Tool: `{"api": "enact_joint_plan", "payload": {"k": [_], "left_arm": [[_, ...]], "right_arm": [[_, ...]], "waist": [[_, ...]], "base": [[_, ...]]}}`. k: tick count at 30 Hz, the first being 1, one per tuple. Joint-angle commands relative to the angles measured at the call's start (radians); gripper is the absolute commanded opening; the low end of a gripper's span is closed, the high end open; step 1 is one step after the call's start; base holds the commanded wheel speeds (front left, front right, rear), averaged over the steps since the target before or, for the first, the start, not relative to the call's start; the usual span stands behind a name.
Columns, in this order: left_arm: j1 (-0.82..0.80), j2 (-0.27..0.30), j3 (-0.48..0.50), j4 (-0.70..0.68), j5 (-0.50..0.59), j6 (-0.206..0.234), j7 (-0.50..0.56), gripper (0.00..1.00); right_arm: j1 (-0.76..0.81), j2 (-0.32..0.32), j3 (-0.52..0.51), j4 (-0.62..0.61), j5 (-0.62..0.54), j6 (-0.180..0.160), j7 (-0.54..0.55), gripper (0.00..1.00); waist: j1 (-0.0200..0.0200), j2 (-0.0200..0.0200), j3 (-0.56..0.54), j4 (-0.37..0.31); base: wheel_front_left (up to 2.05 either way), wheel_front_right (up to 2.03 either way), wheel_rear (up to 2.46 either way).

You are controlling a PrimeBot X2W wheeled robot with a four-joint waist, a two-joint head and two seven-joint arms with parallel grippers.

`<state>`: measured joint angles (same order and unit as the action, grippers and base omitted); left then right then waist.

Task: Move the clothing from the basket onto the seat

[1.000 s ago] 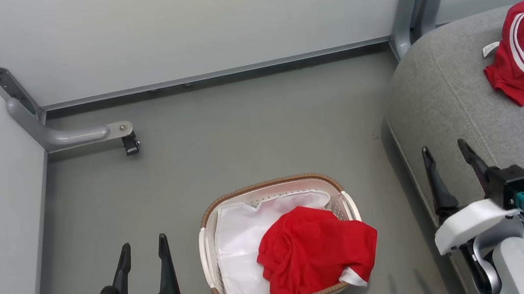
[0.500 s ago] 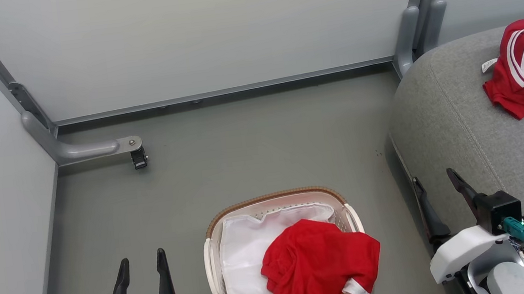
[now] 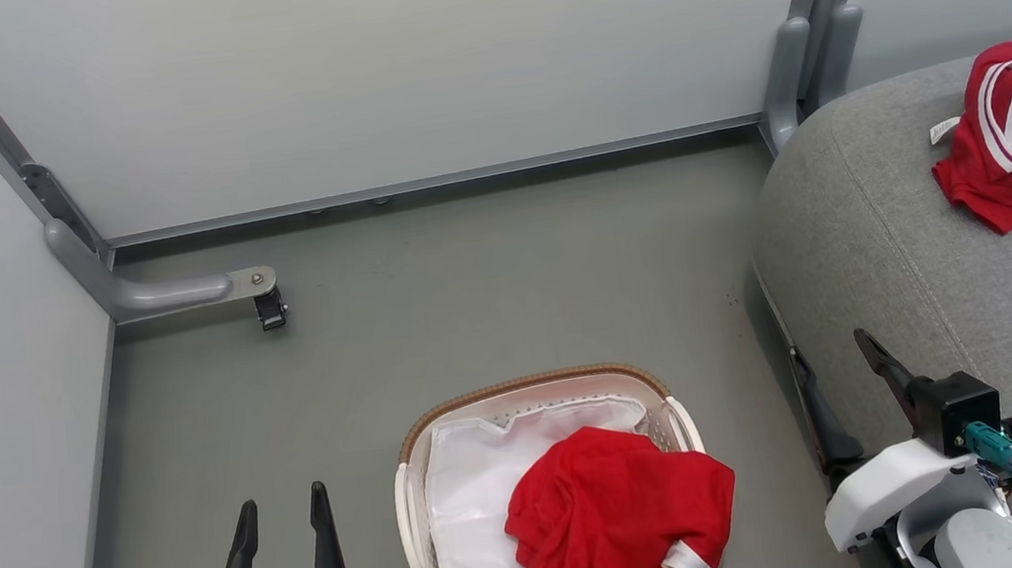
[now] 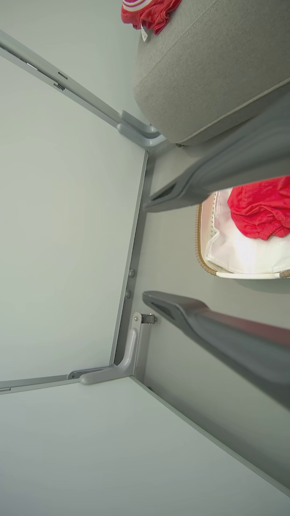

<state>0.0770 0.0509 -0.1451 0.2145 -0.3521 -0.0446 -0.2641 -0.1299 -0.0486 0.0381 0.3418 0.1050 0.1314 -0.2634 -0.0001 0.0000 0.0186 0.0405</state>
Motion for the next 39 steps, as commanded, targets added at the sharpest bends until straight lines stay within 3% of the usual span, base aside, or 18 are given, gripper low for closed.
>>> {"api": "enact_joint_plan", "payload": {"k": [1, 13, 21, 33, 39], "left_arm": [[0.011, 0.0, -0.001, 0.002, -0.002, 0.001, 0.0, 1.0], [-0.016, 0.0, -0.012, -0.006, 0.021, -0.006, 0.0, 1.0], [-0.149, 0.0, -0.053, 0.027, 0.088, -0.037, 0.0, 1.0], [-0.482, 0.031, -0.215, 0.276, 0.196, -0.077, 0.023, 1.0], [-0.635, 0.033, -0.298, 0.465, 0.225, -0.085, 0.048, 1.0]], "right_arm": [[0.013, -0.004, 0.0, -0.003, 0.004, -0.001, -0.002, 1.0], [-0.008, -0.004, -0.013, -0.022, -0.001, -0.001, -0.002, 1.0], [-0.068, -0.003, -0.038, -0.08, -0.021, -0.001, -0.002, 1.0], [-0.18, -0.003, -0.047, -0.218, -0.058, -0.001, -0.002, 1.0], [-0.22, -0.003, -0.07, -0.306, -0.066, -0.001, -0.002, 1.0]], "waist": [[0.0001, 0.0, 0.0, 0.001], [0.0001, 0.0, 0.036, -0.002], [0.0001, 0.0, 0.164, -0.016], [0.0001, 0.0, 0.439, -0.137], [0.0001, 0.0, 0.575, -0.206]], "base": [[0.0, 0.0, 0.0], [0.0, 0.0, 0.0], [0.0, 0.0, 0.0], [0.0, 0.0, 0.0], [0.0, 0.0, 0.0]]}}
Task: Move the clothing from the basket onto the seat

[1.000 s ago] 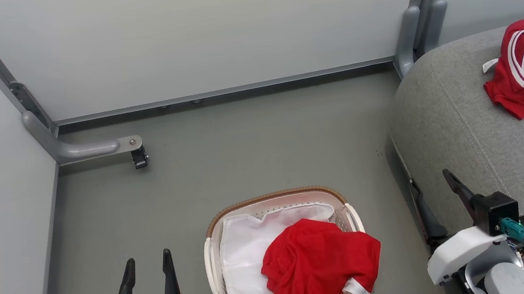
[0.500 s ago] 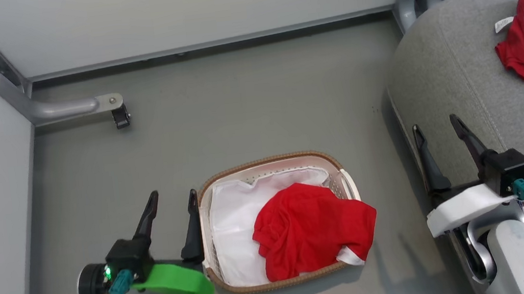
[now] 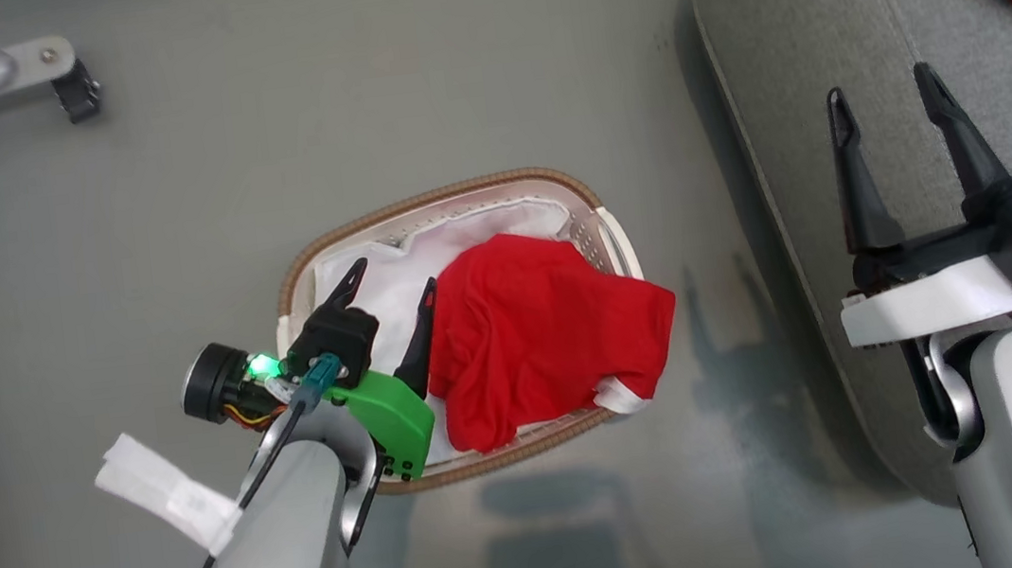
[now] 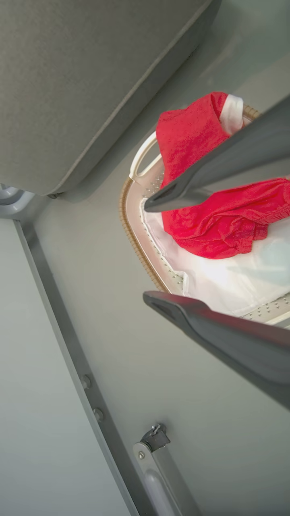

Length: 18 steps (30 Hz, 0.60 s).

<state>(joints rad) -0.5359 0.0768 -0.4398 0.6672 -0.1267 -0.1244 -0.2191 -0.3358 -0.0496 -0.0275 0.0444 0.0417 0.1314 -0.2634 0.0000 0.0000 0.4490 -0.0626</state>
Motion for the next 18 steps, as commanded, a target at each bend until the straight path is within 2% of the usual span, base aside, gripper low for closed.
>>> {"api": "enact_joint_plan", "payload": {"k": [1, 7, 12, 18], "left_arm": [[-0.044, 0.006, -0.015, 0.046, -0.001, -0.007, 0.014, 1.0], [-0.173, 0.0, -0.073, 0.226, -0.012, -0.007, 0.035, 1.0], [-0.25, 0.004, -0.17, 0.329, -0.01, -0.007, 0.051, 1.0], [-0.313, 0.018, -0.194, 0.434, -0.033, -0.007, 0.066, 1.0]], "right_arm": [[-0.021, -0.002, -0.007, -0.024, 0.001, -0.001, -0.002, 1.0], [-0.054, -0.001, 0.014, -0.11, 0.024, -0.001, -0.002, 1.0], [-0.076, -0.001, 0.036, -0.181, 0.04, -0.001, -0.002, 1.0], [-0.1, -0.001, 0.048, -0.234, 0.057, -0.001, -0.002, 1.0]], "waist": [[0.0, 0.0, 0.164, -0.112], [0.0, 0.0, 0.28, -0.156], [0.0, 0.0, 0.369, -0.179], [0.0, 0.0, 0.444, -0.199]], "base": [[0.0, 0.0, 0.0], [0.0, 0.0, 0.0], [0.0, 0.0, 0.0], [0.0, 0.0, 0.0]]}}
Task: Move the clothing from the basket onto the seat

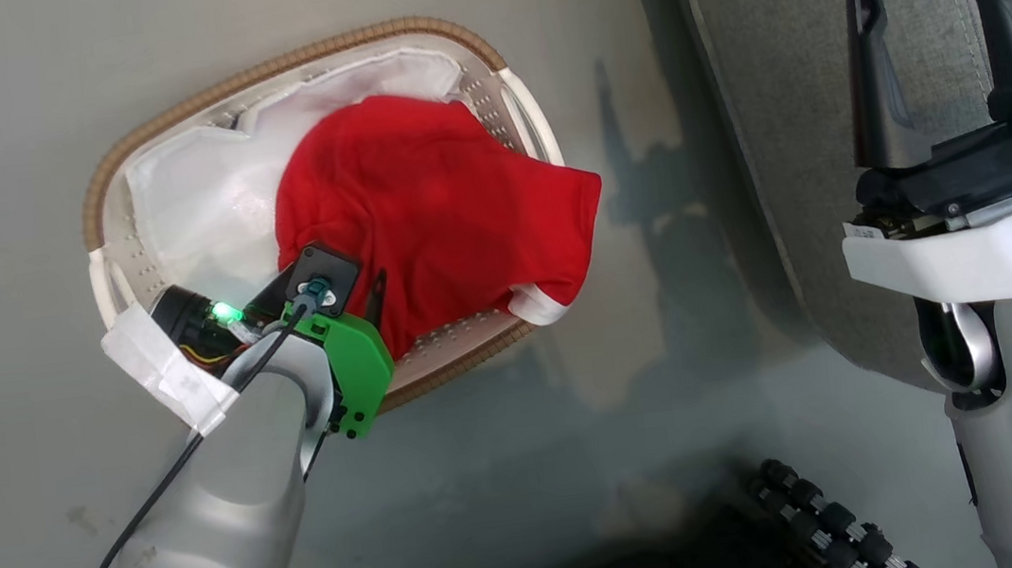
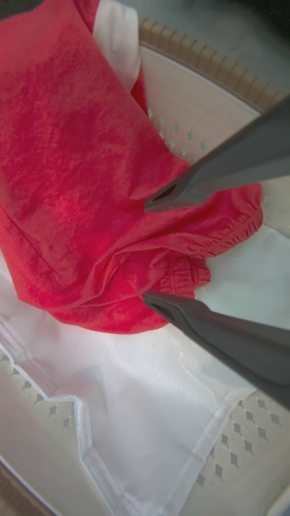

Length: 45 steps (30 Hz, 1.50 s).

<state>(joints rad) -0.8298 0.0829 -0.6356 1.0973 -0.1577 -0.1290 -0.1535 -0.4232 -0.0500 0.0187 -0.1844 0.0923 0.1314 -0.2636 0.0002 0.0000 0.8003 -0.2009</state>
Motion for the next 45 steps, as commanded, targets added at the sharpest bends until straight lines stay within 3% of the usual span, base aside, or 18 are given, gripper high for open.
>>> {"api": "enact_joint_plan", "payload": {"k": [1, 11, 12, 14, 16, 26, 36, 45], "left_arm": [[-0.026, 0.015, 0.001, 0.018, -0.004, -0.003, 0.003, 1.0], [-0.067, 0.022, 0.002, 0.132, -0.042, -0.003, 0.048, 1.0], [-0.068, 0.023, 0.002, 0.137, -0.045, -0.002, 0.049, 0.95], [-0.071, 0.022, 0.001, 0.146, -0.049, 0.001, 0.047, 0.42], [-0.072, 0.021, 0.005, 0.15, -0.057, 0.003, 0.034, 0.0], [-0.03, -0.009, 0.021, 0.147, -0.111, 0.001, -0.05, 0.0], [0.063, -0.025, -0.061, 0.021, -0.135, -0.002, -0.111, 0.0], [0.129, 0.058, -0.161, -0.177, -0.189, -0.003, -0.112, 0.0]], "right_arm": [[-0.015, -0.001, 0.003, -0.01, 0.009, -0.001, -0.002, 1.0], [-0.032, -0.001, 0.02, -0.027, 0.041, -0.001, -0.002, 1.0], [-0.034, -0.001, 0.022, -0.024, 0.042, -0.001, -0.002, 1.0], [-0.035, -0.001, 0.024, -0.019, 0.047, -0.001, -0.002, 1.0], [-0.037, -0.001, 0.023, -0.013, 0.048, -0.001, -0.002, 1.0], [-0.03, -0.002, 0.028, 0.031, 0.028, -0.001, -0.002, 1.0], [0.05, -0.002, 0.001, 0.133, -0.035, -0.001, -0.002, 1.0], [0.169, -0.002, -0.015, 0.25, -0.059, -0.001, -0.002, 1.0]], "waist": [[-0.0002, 0.0, 0.1, -0.063], [-0.0002, 0.0, 0.141, -0.091], [-0.0002, 0.0, 0.141, -0.093], [-0.0002, 0.0, 0.139, -0.094], [-0.0002, 0.0, 0.133, -0.092], [-0.0002, 0.0, 0.008, -0.032], [-0.0002, 0.0, -0.243, 0.066], [-0.0002, 0.0, -0.493, 0.12]], "base": [[0.0, 0.0, 0.0], [0.0, 0.0, 0.0], [0.0, 0.0, 0.0], [0.0, 0.0, 0.0], [0.0, 0.0, 0.0], [0.0, 0.0, 0.0], [0.0, 0.0, 0.0], [0.0, 0.0, 0.0]]}}
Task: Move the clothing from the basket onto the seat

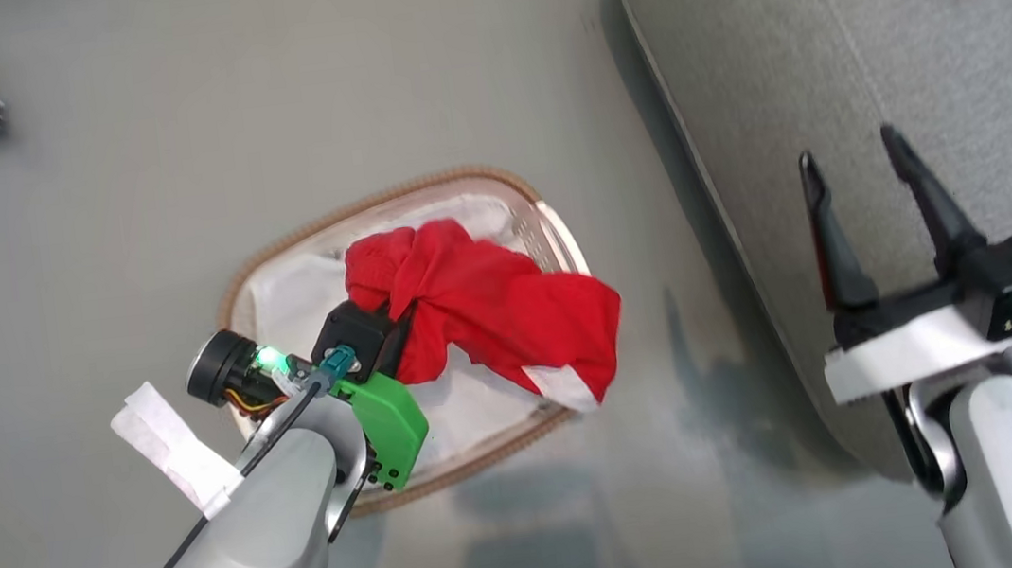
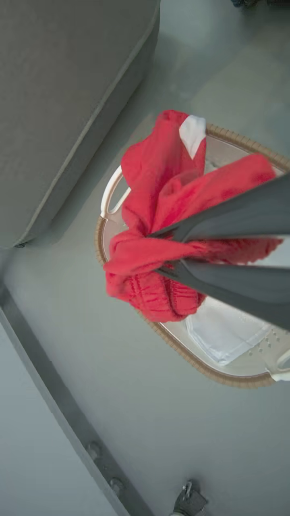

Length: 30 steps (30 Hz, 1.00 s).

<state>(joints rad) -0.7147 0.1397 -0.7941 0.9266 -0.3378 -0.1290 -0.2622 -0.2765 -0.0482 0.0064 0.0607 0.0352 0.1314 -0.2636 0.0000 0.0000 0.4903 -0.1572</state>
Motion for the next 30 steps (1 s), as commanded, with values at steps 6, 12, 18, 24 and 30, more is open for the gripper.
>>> {"api": "enact_joint_plan", "payload": {"k": [6, 12, 18, 24, 30], "left_arm": [[-0.037, 0.054, -0.066, -0.121, -0.053, -0.003, 0.02, 0.0], [-0.088, 0.094, -0.11, -0.245, -0.089, -0.003, 0.087, 0.0], [-0.161, 0.138, -0.116, -0.353, -0.112, -0.002, 0.167, 0.0], [-0.224, 0.157, -0.091, -0.434, -0.127, 0.009, 0.226, 0.0], [-0.241, 0.148, -0.088, -0.498, -0.145, 0.024, 0.28, 0.0]], "right_arm": [[0.089, -0.004, 0.001, 0.073, -0.005, -0.001, -0.002, 1.0], [0.118, -0.004, 0.014, 0.114, -0.009, -0.001, -0.002, 1.0], [0.08, -0.004, 0.072, 0.147, 0.014, -0.001, -0.002, 1.0], [0.009, -0.004, 0.188, 0.174, 0.066, -0.001, -0.002, 1.0], [-0.075, -0.004, 0.332, 0.193, 0.116, -0.001, -0.002, 1.0]], "waist": [[0.0, 0.0, -0.327, 0.094], [0.0, 0.0, -0.436, 0.101], [0.0, 0.0, -0.488, 0.098], [0.0, 0.0, -0.505, 0.094], [0.0, 0.0, -0.519, 0.102]], "base": [[0.0, 0.0, 0.0], [0.0, 0.0, 0.0], [0.0, 0.0, 0.0], [0.0, 0.0, 0.0], [0.0, 0.0, 0.0]]}}
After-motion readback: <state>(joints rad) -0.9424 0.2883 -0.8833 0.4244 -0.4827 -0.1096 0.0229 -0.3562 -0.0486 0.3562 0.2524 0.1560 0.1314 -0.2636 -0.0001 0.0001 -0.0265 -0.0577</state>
